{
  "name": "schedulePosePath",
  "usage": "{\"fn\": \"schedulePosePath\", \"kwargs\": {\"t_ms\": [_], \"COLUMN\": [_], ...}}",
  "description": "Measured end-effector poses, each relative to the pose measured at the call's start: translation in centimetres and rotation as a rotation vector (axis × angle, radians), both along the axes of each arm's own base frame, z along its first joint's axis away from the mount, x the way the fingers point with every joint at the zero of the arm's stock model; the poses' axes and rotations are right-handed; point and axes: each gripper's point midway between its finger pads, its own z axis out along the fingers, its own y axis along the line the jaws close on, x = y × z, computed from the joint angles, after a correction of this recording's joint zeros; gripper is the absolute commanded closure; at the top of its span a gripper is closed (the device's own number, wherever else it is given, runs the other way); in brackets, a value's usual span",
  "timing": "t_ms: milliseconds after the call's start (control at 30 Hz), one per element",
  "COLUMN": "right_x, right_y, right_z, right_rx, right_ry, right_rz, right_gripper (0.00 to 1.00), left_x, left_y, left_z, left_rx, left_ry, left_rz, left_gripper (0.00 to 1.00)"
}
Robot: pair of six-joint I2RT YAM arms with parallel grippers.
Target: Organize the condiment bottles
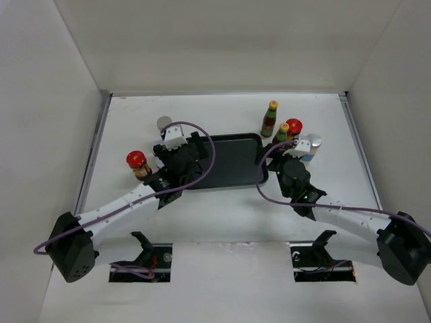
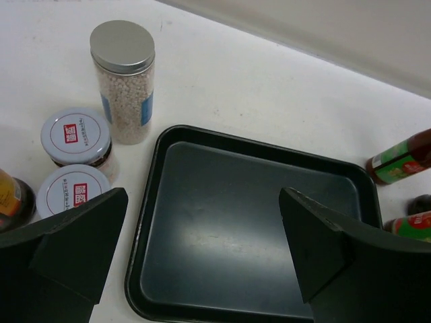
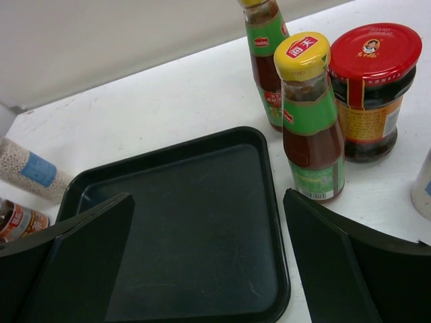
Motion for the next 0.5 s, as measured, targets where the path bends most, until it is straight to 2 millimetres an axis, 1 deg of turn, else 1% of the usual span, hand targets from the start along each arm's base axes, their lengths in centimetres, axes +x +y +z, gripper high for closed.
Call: {"fn": "schedulePosePath", "kwargs": {"t_ms": [133, 267, 300, 333, 367, 400, 433, 467, 500], "right_x": [0.2, 0.3, 0.3, 0.3, 0.2, 0.2, 0.2, 0.1, 0.1], "right_y": [0.3, 0.8, 1.0, 1.2, 1.4, 1.6, 1.8, 2.0, 2.2], "right_z": [-0.2, -0.6, -0.7, -0.7, -0.8, -0.8, -0.8, -0.8, -0.8], "right_rx": [-0.006, -0.013, -0.014, -0.019, -0.024, -0.02, -0.02, -0.019, -0.017], "right_ry": [0.007, 0.016, 0.019, 0.021, 0.022, 0.023, 0.024, 0.024, 0.025], "right_rz": [0.002, 0.016, 0.027, 0.038, 0.049, 0.061, 0.07, 0.079, 0.087], "right_gripper": [0.0, 0.01, 0.12, 0.38, 0.55, 0.7, 0.78, 0.83, 0.85], "left_x": [0.8, 2.0, 2.3, 2.7, 3.1, 3.5, 3.9, 4.3, 4.6], "left_y": [1.1, 2.9, 3.3, 3.8, 4.1, 4.4, 4.6, 4.8, 5.1], "left_z": [0.0, 0.5, 0.7, 0.9, 1.1, 1.2, 1.3, 1.2, 1.2], "left_rx": [-0.015, -0.033, -0.037, -0.038, -0.037, -0.033, -0.031, -0.026, -0.023], "left_ry": [0.005, 0.001, -0.002, -0.006, -0.008, -0.009, -0.011, -0.012, -0.014], "left_rz": [0.021, 0.064, 0.078, 0.093, 0.102, 0.113, 0.121, 0.129, 0.137], "left_gripper": [0.0, 0.0, 0.0, 0.0, 0.0, 0.0, 0.0, 0.0, 0.0]}}
